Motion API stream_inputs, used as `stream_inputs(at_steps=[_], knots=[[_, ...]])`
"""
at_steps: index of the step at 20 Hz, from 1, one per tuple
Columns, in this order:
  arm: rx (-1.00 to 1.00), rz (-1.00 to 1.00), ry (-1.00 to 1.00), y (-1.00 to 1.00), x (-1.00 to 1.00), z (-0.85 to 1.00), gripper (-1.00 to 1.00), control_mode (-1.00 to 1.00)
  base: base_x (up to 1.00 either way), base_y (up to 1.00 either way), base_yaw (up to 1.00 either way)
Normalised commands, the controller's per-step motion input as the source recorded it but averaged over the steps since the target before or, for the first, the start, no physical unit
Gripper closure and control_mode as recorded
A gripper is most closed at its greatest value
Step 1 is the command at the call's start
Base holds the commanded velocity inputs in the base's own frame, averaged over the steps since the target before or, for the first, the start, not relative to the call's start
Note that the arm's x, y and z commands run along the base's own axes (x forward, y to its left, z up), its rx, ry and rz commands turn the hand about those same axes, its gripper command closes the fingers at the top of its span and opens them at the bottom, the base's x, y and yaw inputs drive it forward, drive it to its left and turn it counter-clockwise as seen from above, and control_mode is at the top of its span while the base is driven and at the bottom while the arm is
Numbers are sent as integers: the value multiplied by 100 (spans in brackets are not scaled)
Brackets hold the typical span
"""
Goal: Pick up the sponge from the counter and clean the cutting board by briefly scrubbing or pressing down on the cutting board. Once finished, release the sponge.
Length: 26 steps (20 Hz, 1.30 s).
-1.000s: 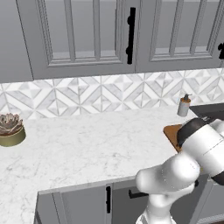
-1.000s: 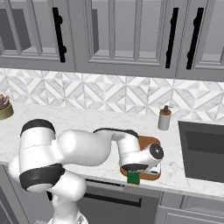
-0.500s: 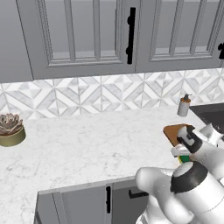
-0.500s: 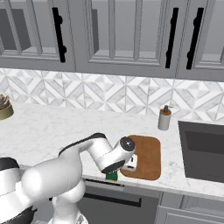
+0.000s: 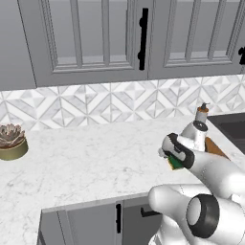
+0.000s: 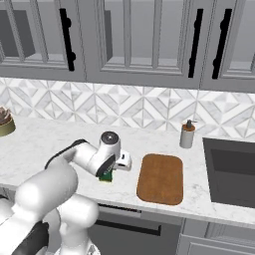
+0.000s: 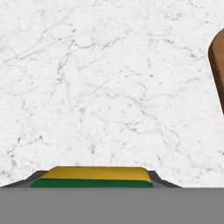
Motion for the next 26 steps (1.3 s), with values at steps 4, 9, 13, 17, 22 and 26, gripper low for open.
stream_inputs(at_steps=[4, 9, 13, 17, 22, 26], knots=[[0, 0, 0, 99, 76, -10, 100, -100, 0, 0, 0], [-5, 0, 0, 81, 64, -5, 100, -100, 0, 0, 0], [-9, 0, -8, 47, 35, -13, -100, -100, 0, 0, 0], [-8, 0, -12, 20, 2, -2, -100, -100, 0, 0, 0], [-2, 0, -6, 1, 16, 0, -100, -100, 0, 0, 0], [0, 0, -1, 0, 32, 0, -100, -100, 0, 0, 0]])
